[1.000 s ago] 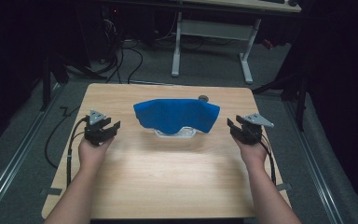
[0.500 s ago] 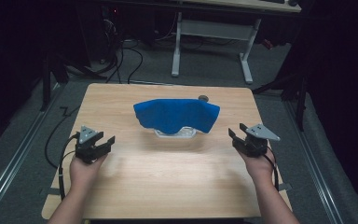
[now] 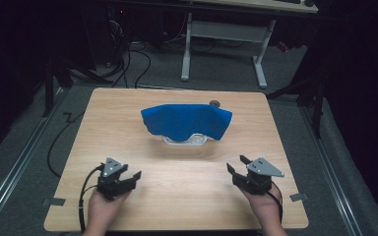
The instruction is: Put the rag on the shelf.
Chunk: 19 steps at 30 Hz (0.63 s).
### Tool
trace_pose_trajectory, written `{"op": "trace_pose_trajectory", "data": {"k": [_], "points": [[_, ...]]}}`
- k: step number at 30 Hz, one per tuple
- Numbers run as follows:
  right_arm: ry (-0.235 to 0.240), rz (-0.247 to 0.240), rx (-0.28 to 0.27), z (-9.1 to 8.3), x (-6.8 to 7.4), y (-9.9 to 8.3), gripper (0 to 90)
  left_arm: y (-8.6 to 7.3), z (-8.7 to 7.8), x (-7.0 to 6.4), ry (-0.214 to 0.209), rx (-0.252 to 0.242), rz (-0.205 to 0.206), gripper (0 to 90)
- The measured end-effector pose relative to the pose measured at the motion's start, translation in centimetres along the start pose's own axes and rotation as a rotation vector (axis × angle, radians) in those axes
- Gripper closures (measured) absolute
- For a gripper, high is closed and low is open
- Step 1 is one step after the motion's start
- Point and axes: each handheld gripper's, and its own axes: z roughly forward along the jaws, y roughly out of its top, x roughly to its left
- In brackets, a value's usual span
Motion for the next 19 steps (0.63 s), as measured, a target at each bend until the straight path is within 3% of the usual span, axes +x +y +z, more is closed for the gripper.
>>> {"op": "trace_pose_trajectory", "data": {"k": [2,4,6,7,8,10,19], "points": [[0.022,0.007,0.002,0.3,0.9,-1.5,41.4,-0.4,0.7,-2.0,-0.029,0.028,0.067,43.2],[0.065,-0.050,0.055,1.1,1.8,-2.7,41.5,-0.5,1.1,-3.7,-0.029,0.027,0.179,41.6],[0.110,-0.056,0.082,1.8,2.0,-2.9,41.1,-0.6,1.5,-4.5,-0.032,0.054,0.251,41.1],[0.120,-0.057,0.086,2.1,2.1,-2.9,40.6,-0.6,1.7,-4.7,-0.031,0.062,0.256,40.5],[0.121,-0.059,0.091,2.5,2.1,-2.7,40.3,-0.5,1.9,-4.5,-0.050,0.068,0.228,40.5],[0.126,-0.060,0.100,2.7,2.1,-2.8,40.1,-0.4,1.9,-4.3,-0.059,0.066,0.210,40.4],[0.130,-0.053,0.111,2.9,2.1,-3.0,40.1,-0.5,1.7,-2.9,-0.054,0.068,0.169,40.4]]}}
